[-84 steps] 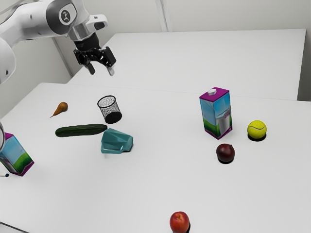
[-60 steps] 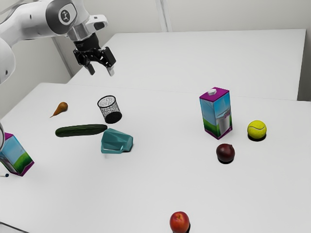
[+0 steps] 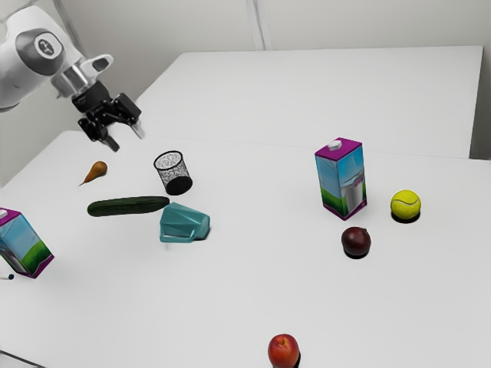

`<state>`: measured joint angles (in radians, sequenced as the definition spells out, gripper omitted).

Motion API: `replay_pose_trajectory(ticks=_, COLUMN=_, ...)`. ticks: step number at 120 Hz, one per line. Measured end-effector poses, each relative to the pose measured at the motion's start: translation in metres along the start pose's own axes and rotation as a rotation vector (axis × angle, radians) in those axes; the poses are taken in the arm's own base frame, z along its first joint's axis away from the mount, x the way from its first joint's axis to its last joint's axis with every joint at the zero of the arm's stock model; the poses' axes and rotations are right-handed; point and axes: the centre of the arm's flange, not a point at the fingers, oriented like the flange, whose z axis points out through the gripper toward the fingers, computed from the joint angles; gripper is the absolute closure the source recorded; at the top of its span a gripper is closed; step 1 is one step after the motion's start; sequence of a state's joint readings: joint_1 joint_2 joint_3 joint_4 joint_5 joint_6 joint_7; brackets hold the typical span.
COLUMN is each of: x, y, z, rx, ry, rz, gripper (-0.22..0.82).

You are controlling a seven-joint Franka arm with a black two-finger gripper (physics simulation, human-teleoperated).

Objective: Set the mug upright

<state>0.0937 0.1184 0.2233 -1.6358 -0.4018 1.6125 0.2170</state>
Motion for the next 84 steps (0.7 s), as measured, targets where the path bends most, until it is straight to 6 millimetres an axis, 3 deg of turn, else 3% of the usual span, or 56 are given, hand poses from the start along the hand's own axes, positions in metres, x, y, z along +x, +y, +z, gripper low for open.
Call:
replay_pose_trajectory(ticks=25, x=-0.005, y=-0.050, z=0.053, rx=-0.185, ry=-0.056, rz=-0.027, gripper=0.00)
replay_pose_trajectory(ticks=44, x=0.000, y=-0.068, z=0.092, rx=-0.231, ry=-0.105, rz=-0.010, gripper=0.00)
replay_pose_trajectory(ticks=64, x=0.009, y=-0.103, z=0.127, rx=-0.314, ry=-0.114, rz=-0.034, gripper=0.00)
replay_pose_trajectory(ticks=84, x=0.018, y=-0.114, z=0.171, rx=-0.418, ry=-0.120, rz=-0.033, gripper=0.00)
